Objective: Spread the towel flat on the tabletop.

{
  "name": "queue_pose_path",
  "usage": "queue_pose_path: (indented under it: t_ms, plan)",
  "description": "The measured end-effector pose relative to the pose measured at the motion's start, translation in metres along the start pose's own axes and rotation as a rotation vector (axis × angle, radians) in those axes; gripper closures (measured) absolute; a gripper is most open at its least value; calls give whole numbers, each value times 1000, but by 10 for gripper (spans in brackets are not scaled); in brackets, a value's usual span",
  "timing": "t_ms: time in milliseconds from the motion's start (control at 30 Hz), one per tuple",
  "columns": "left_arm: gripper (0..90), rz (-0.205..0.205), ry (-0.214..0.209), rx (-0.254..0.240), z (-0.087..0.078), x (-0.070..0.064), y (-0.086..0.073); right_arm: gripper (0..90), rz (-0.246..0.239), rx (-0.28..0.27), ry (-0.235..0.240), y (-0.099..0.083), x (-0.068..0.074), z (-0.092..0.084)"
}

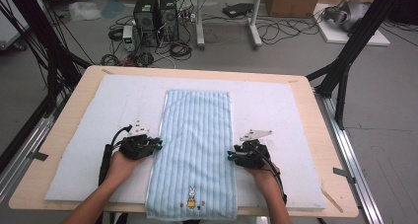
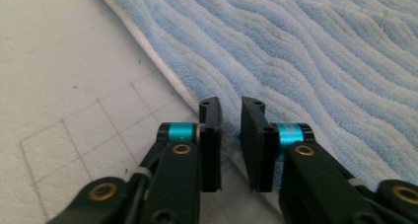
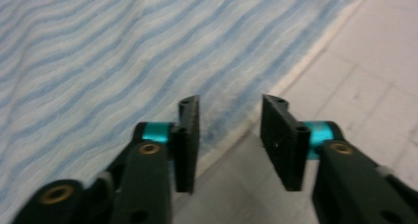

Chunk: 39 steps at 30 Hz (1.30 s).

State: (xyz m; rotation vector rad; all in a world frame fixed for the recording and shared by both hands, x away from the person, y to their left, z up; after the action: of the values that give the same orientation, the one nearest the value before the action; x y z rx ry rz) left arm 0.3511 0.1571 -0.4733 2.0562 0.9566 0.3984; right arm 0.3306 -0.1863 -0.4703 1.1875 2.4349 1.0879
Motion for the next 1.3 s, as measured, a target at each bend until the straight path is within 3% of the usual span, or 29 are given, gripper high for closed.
queue_pose_path:
  t_ms: [100,167,267,367,433,500,567,667,800,1000,1133,1233,1300]
  plan:
    - [697,-9,21,-17,-2,7,2,526,44,-85,-29,4,-8,-6]
    - [677,-29,24,-40,-5,12,4,497,91,-104,-72,8,-16,-7]
    - [666,-45,32,-56,-8,17,5,564,109,-129,-112,13,-24,-5]
    - [648,-52,37,-76,-11,20,6,646,71,-142,-110,21,-21,3]
    - [626,-48,33,-97,-13,21,7,678,34,-128,-80,25,-13,10]
    - [596,-66,25,-123,-15,24,7,699,-15,-90,-66,26,-4,18]
    - [558,-84,7,-139,-16,27,7,706,-52,-27,-85,22,-1,26]
    - [523,-89,2,-166,-18,30,8,693,-37,-33,-91,20,-3,23]
    - [445,-87,-13,-220,-25,35,11,605,-24,-46,-86,17,-3,16]
    - [295,-103,-42,-262,-30,43,9,293,6,-140,-88,14,-6,-9]
    - [200,-101,-62,-305,-33,43,13,202,38,-191,-81,11,-14,-25]
    - [198,-69,-76,-332,-36,42,17,110,42,-196,-99,7,-19,-33]
    - [198,-64,-89,-356,-39,41,20,110,25,-215,-107,6,-20,-37]
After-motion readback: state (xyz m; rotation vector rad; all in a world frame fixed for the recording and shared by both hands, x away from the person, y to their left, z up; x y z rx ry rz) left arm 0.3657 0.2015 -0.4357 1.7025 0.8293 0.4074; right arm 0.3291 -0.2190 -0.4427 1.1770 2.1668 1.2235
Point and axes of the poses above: each handheld gripper's, and its own axes: z roughly forward along the jaws, y roughly out of its top, x roughly to its left, the point moved 4 cm from there along z, roughly forward along the jaws, and after that the axes turned 2 degrees about z, right-handed, at the moved point
